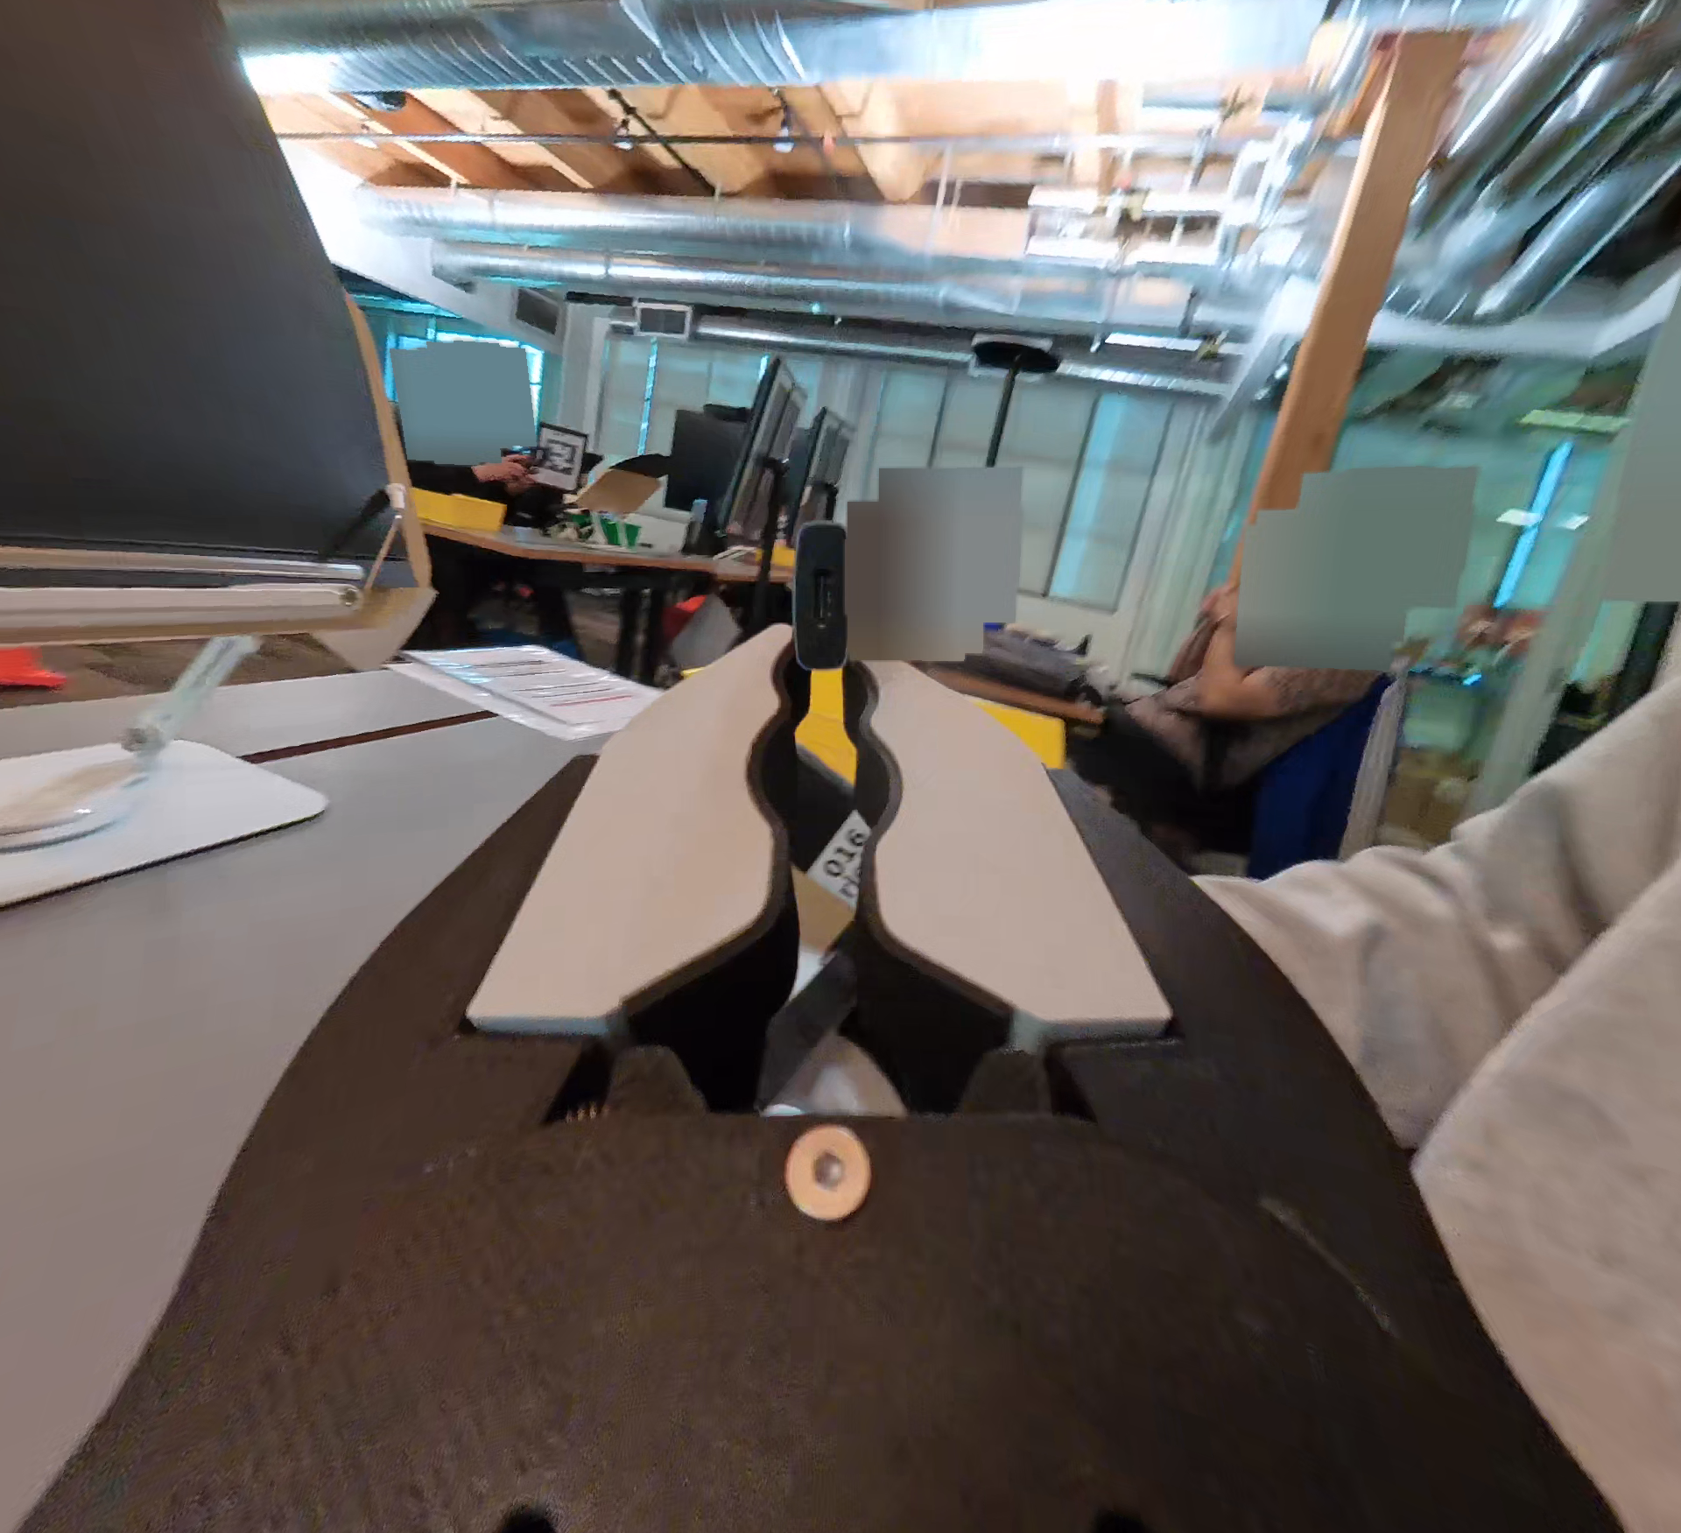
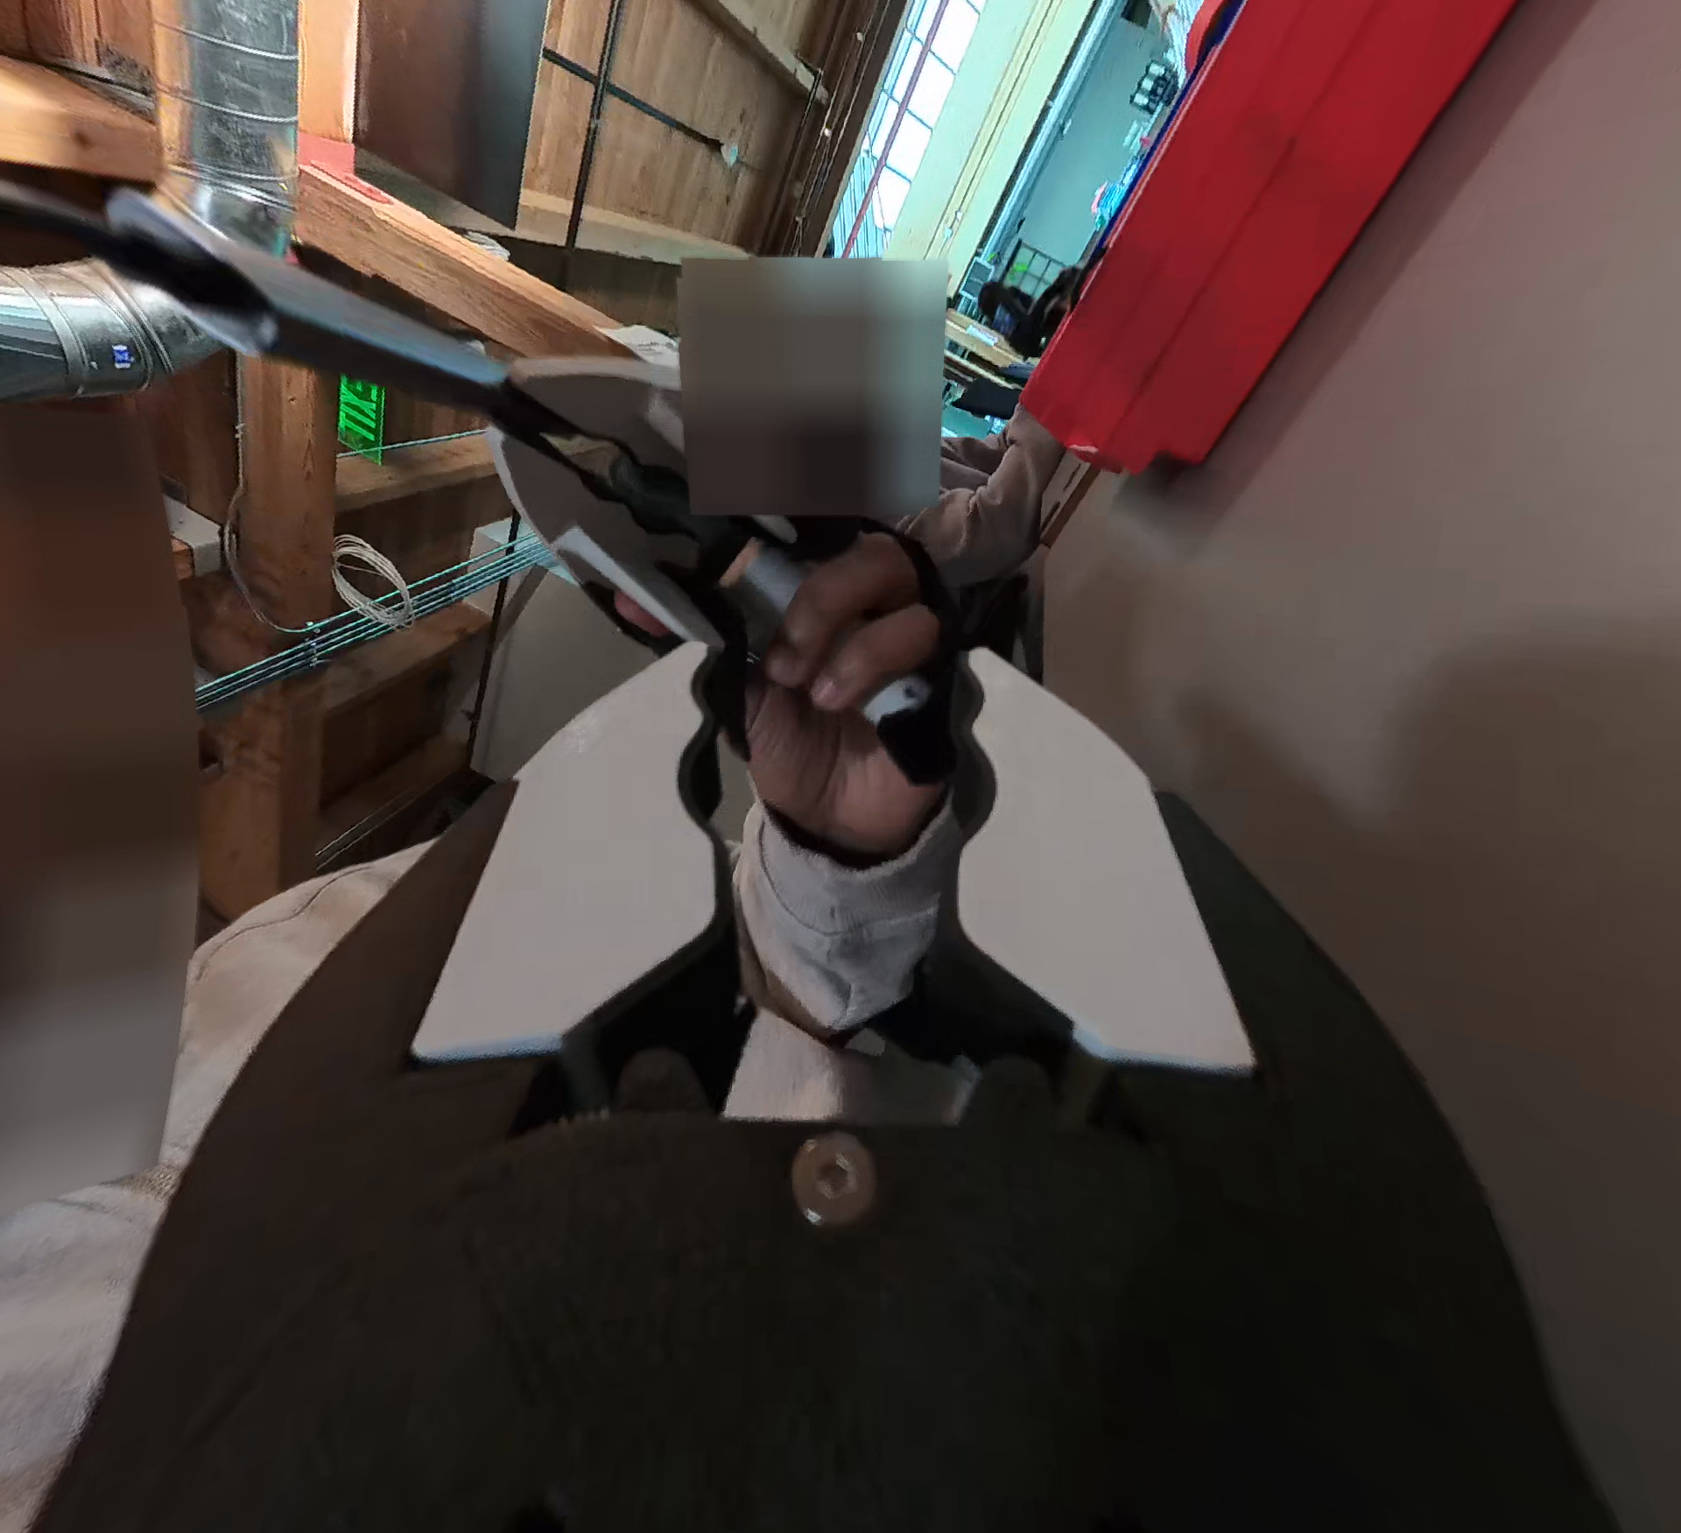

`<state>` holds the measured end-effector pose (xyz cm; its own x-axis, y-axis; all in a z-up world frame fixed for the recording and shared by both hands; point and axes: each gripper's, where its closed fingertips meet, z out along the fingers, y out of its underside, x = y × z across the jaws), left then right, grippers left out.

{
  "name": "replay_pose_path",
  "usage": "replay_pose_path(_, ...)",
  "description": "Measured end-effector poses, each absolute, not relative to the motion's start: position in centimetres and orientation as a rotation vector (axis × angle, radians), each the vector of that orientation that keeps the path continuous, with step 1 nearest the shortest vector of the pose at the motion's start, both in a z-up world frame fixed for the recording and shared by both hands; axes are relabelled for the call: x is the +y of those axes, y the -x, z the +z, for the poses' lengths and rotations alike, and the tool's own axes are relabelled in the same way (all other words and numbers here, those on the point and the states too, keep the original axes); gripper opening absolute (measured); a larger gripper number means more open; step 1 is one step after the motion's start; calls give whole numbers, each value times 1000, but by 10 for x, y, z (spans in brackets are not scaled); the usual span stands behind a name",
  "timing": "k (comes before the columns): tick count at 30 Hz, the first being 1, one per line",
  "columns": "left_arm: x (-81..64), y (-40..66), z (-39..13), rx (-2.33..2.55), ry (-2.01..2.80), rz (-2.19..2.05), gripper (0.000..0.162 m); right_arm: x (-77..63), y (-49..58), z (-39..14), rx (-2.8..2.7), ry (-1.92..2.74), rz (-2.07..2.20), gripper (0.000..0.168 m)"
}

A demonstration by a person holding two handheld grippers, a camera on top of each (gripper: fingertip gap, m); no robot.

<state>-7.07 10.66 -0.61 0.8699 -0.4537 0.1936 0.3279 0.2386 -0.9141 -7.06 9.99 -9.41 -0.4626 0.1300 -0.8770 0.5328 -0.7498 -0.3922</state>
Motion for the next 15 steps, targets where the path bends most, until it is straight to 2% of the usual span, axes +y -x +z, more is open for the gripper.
replay_pose_path(1,102,72,-3,102,1207,-565,1,103,73,-93,952,-1468,-2310,48)
replay_pose_path(4,85,84,8,54,1152,-533,0,123,84,-95,885,-1530,-2352,47)
replay_pose_path(5,80,87,11,49,1146,-517,0,130,87,-97,853,-1563,-2358,42)
replay_pose_path(7,73,97,10,39,1167,-446,0,142,93,-98,797,-1587,-2377,46)
replay_pose_path(11,77,106,-26,32,1321,-354,0,144,100,-91,865,-1564,-2419,28)
replay_pose_path(15,85,121,-67,-107,1466,-378,0,157,109,-95,909,-1697,-2464,25)
